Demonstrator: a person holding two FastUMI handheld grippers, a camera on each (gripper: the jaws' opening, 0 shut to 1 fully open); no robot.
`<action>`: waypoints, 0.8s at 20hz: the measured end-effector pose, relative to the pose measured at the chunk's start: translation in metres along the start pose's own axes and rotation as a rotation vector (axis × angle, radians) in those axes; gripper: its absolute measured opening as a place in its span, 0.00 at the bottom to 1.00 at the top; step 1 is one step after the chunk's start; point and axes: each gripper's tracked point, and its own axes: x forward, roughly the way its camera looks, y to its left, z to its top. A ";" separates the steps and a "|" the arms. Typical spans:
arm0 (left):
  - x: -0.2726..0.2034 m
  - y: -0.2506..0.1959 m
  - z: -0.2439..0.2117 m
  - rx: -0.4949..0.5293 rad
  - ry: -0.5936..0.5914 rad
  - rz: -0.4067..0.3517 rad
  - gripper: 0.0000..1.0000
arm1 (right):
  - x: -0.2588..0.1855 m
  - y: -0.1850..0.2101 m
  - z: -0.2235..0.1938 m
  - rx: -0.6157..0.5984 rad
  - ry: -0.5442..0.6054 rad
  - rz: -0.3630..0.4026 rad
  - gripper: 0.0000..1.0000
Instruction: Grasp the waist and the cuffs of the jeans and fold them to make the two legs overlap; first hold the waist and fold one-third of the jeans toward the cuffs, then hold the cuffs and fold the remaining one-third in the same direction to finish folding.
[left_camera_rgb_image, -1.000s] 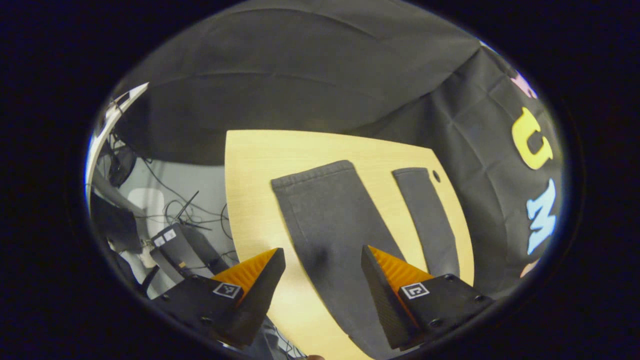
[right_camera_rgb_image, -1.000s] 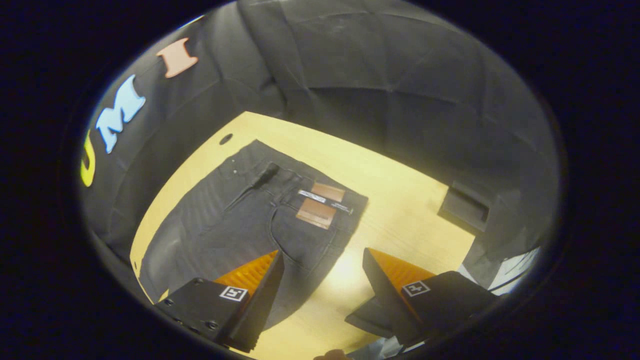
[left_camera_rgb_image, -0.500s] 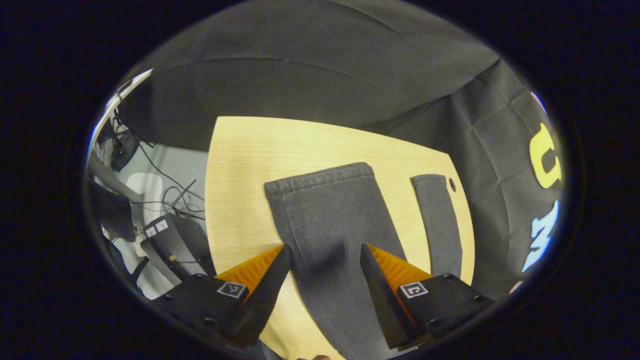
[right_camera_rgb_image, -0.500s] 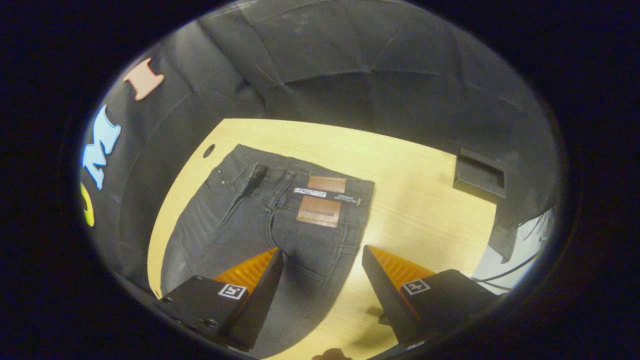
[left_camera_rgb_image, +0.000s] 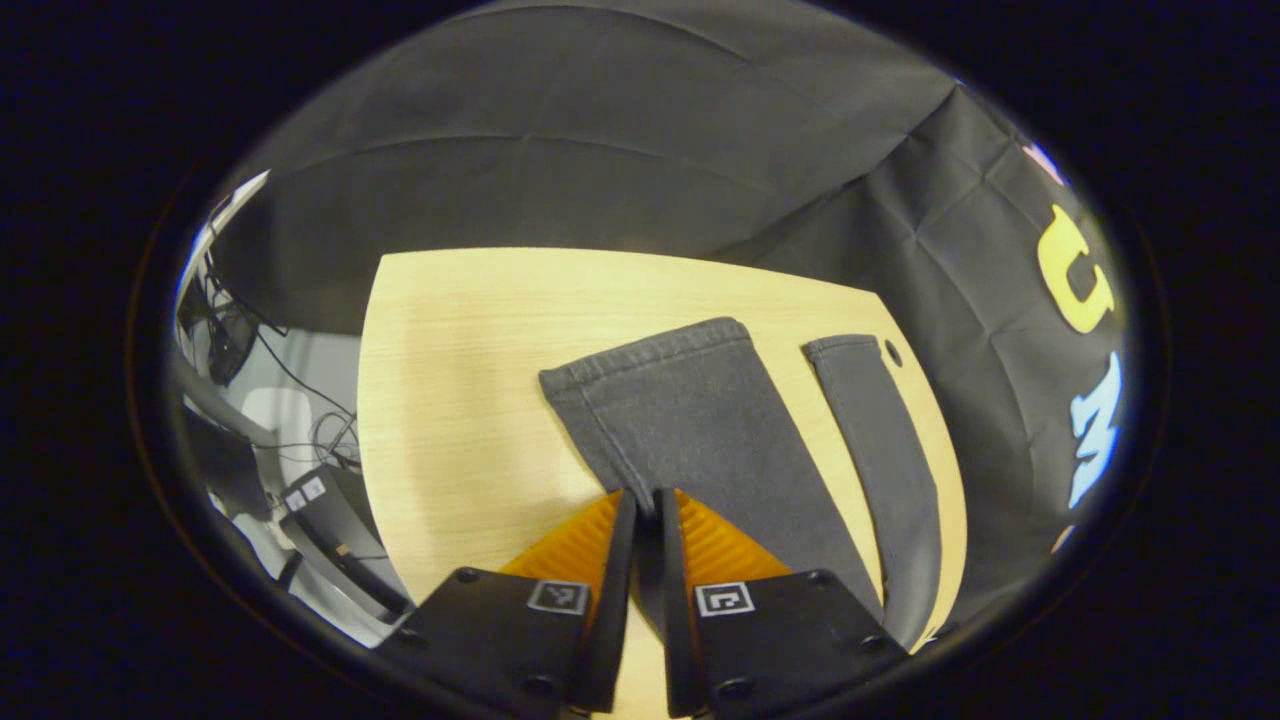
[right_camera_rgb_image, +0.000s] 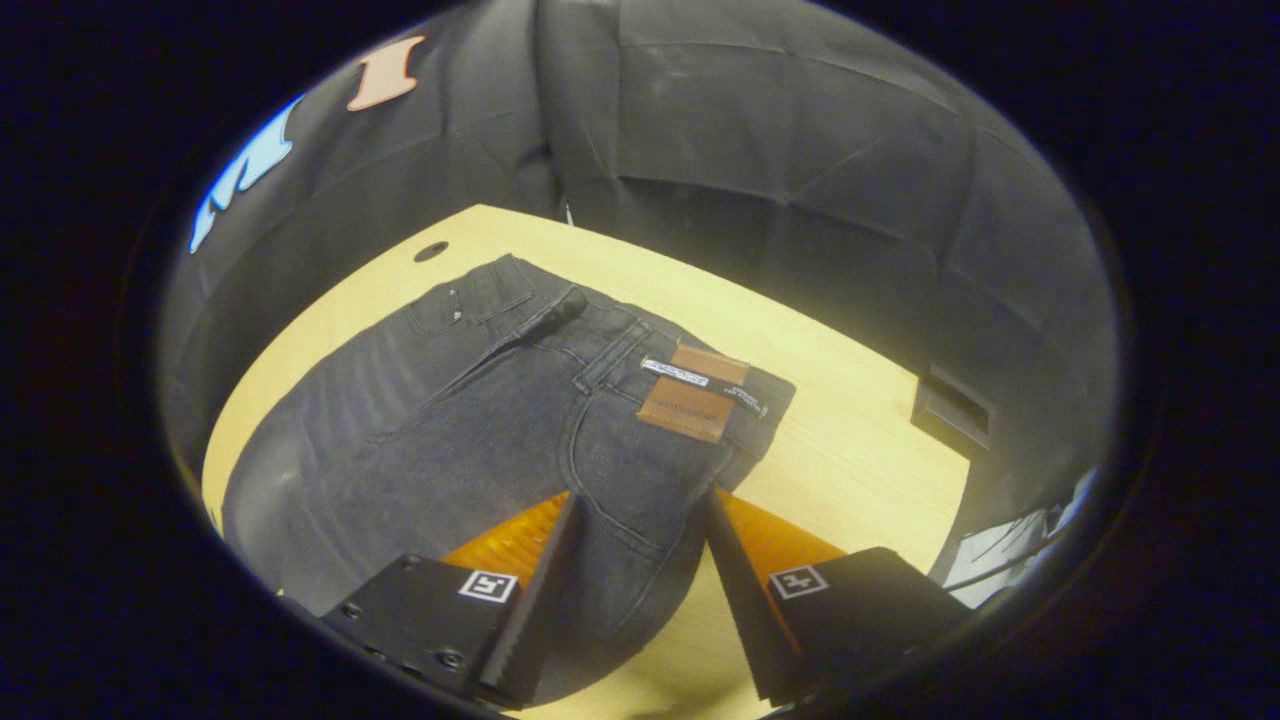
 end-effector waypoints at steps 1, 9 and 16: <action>-0.001 0.000 0.001 -0.032 0.001 -0.030 0.23 | 0.000 0.005 0.000 -0.015 -0.012 0.021 0.75; 0.008 -0.027 0.008 -0.221 0.088 -0.185 0.08 | 0.002 0.020 0.002 0.082 0.021 0.162 0.13; -0.003 -0.074 0.023 -0.346 0.122 -0.330 0.08 | -0.018 0.018 0.022 0.234 0.049 0.363 0.07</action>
